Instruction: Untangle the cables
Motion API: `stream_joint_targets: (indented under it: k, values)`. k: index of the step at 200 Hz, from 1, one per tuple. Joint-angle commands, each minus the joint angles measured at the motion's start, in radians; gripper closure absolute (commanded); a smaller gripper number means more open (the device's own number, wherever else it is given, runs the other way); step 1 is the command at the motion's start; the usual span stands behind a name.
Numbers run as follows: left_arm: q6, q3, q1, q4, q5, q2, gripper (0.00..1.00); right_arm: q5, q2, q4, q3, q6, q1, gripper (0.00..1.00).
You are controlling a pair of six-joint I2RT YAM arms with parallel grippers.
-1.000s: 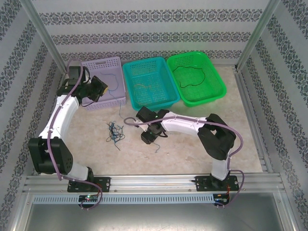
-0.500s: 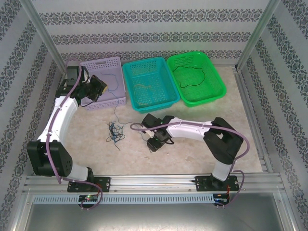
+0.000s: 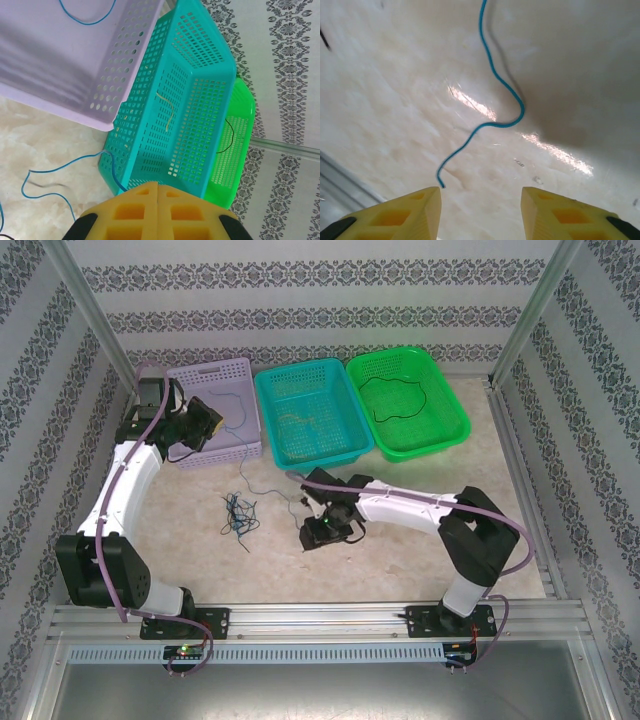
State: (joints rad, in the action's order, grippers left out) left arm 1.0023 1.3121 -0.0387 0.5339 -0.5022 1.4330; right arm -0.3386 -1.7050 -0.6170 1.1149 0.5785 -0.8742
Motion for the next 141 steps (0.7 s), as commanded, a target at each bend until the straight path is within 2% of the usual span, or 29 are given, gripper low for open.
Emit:
stream_joint_targets:
  k: [1,45,141]
  values:
    - [-0.01,-0.016,0.008,-0.018,-0.018,-0.034,1.0,-0.079,0.026,-0.004,0.047,0.222,0.027,0.54]
    - [-0.008,-0.019,0.008,-0.02,-0.021,-0.034,1.0,-0.209,-0.023,0.06,0.003,0.512,0.029,0.56]
    - [-0.008,-0.02,0.008,-0.034,-0.025,-0.028,1.0,-0.204,-0.111,0.046,0.022,0.552,-0.014,0.68]
